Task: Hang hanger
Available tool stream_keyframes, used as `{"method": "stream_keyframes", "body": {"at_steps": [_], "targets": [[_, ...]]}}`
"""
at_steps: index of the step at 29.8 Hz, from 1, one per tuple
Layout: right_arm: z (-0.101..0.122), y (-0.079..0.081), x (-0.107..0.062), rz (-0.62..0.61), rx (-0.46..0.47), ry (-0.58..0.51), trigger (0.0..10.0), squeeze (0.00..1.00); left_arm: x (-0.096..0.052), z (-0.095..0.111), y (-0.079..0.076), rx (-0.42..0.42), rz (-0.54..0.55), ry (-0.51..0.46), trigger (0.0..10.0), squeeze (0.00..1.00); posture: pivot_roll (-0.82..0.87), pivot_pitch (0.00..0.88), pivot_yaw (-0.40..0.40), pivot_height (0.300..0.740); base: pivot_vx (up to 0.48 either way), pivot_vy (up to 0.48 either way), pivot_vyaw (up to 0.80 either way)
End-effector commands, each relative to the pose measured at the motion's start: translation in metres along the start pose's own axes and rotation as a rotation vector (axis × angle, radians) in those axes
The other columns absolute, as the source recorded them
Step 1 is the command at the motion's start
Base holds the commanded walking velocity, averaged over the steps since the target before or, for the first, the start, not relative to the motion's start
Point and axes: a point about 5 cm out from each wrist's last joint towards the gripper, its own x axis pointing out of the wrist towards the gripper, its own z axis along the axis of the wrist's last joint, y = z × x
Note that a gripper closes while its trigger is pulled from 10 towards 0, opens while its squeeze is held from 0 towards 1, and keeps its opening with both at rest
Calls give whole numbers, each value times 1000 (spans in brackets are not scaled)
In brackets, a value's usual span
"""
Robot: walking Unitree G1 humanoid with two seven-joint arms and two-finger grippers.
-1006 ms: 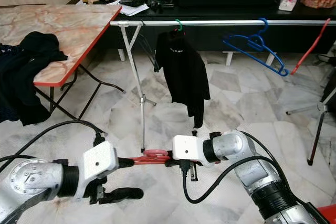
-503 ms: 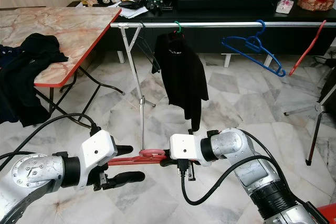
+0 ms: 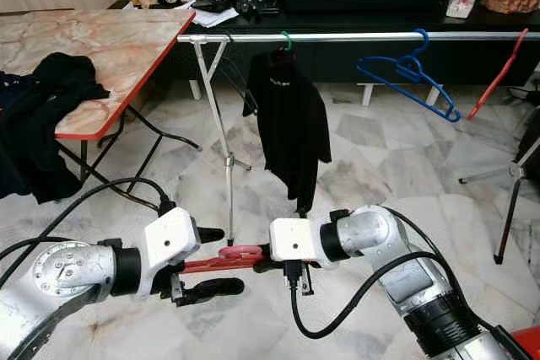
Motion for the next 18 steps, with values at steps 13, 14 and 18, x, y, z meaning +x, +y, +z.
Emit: {"method": "stream_keyframes", "body": {"at_steps": [13, 14, 18], "targets": [[19, -1, -1, 23, -59, -41, 10000, 0, 3, -6, -8, -9, -75, 46, 10000, 0, -19, 47, 54, 740, 0, 0, 0], [19, 0, -1, 23, -60, -42, 10000, 0, 3, -6, -8, -9, -75, 46, 10000, 0, -19, 48, 54, 740, 0, 0, 0], [20, -2, -1, 15, -61, -47, 10000, 0, 4, -7, -8, -9, -82, 49, 10000, 0, -21, 49, 54, 740, 0, 0, 0]]}}
